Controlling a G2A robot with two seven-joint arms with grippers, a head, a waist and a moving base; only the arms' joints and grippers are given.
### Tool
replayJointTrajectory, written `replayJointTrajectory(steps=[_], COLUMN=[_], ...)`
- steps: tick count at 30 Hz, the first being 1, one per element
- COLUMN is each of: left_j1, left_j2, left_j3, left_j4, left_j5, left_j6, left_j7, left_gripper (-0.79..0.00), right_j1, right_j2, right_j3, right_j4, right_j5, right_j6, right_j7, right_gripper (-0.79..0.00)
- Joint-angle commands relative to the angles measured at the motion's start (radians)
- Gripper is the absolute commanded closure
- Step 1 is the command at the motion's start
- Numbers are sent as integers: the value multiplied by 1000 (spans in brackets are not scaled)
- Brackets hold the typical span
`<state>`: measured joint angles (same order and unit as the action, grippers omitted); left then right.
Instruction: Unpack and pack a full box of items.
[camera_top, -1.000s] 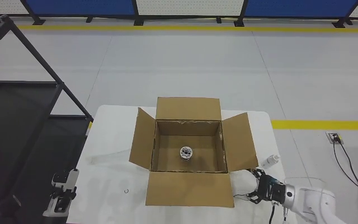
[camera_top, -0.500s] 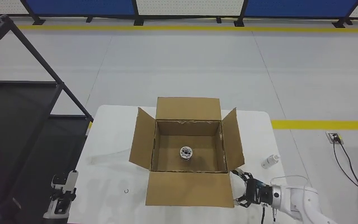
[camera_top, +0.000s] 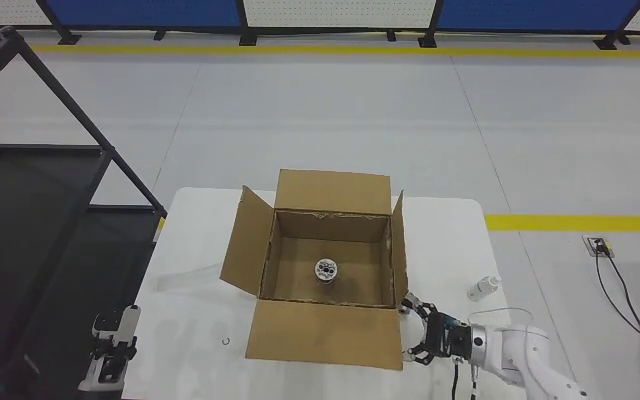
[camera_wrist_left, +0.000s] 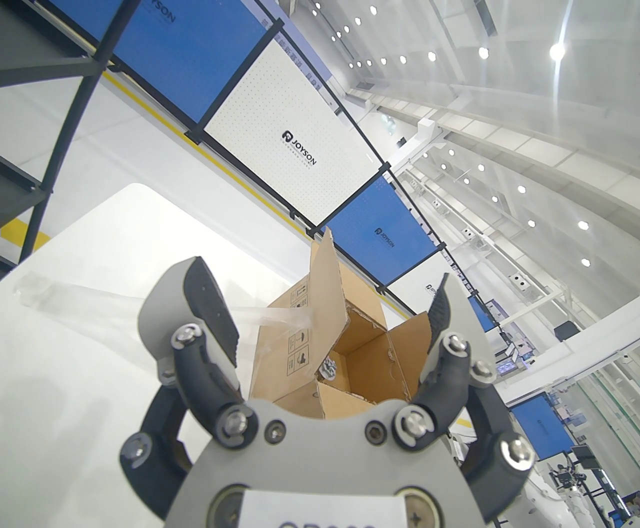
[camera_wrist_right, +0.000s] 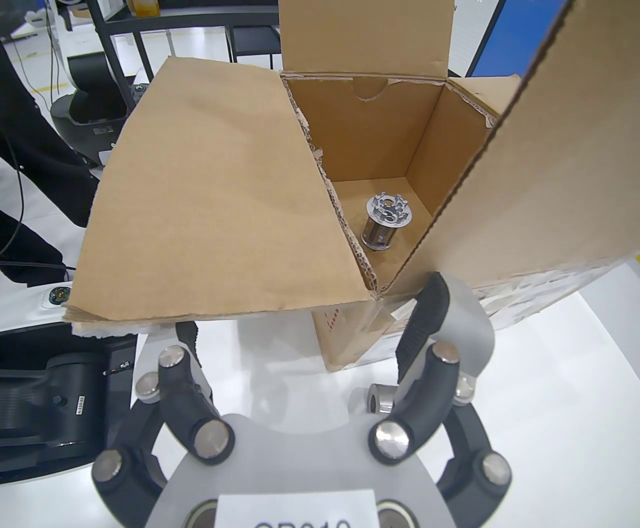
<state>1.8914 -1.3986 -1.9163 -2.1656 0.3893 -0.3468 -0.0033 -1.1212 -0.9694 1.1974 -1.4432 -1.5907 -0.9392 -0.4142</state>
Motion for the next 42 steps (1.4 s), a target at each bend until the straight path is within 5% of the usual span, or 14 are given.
replayJointTrajectory(steps=[1, 22, 28, 35, 42], left_j1=[-3, -111, -126, -124, -120], left_j2=[0, 12, 16, 19, 21], left_j3=[1, 44, 37, 27, 22], left_j4=[1, 31, 33, 33, 28], left_j5=[0, 31, 22, 11, 7], left_j6=[1, 87, 95, 93, 93], left_j7=[-1, -89, -99, -101, -93], left_gripper=[-785, -785, -785, -785, -785], right_j1=[7, 89, 97, 151, 259], right_j2=[-3, -23, -7, 2, -33], right_j3=[-13, -98, -35, -23, -130], right_j4=[2, 18, 40, 145, 315], right_j5=[1, 17, -37, -125, -147], right_j6=[1, 17, 57, 57, 108], right_j7=[7, 46, 57, 66, 109], right_gripper=[-785, -785, -785, -785, -785])
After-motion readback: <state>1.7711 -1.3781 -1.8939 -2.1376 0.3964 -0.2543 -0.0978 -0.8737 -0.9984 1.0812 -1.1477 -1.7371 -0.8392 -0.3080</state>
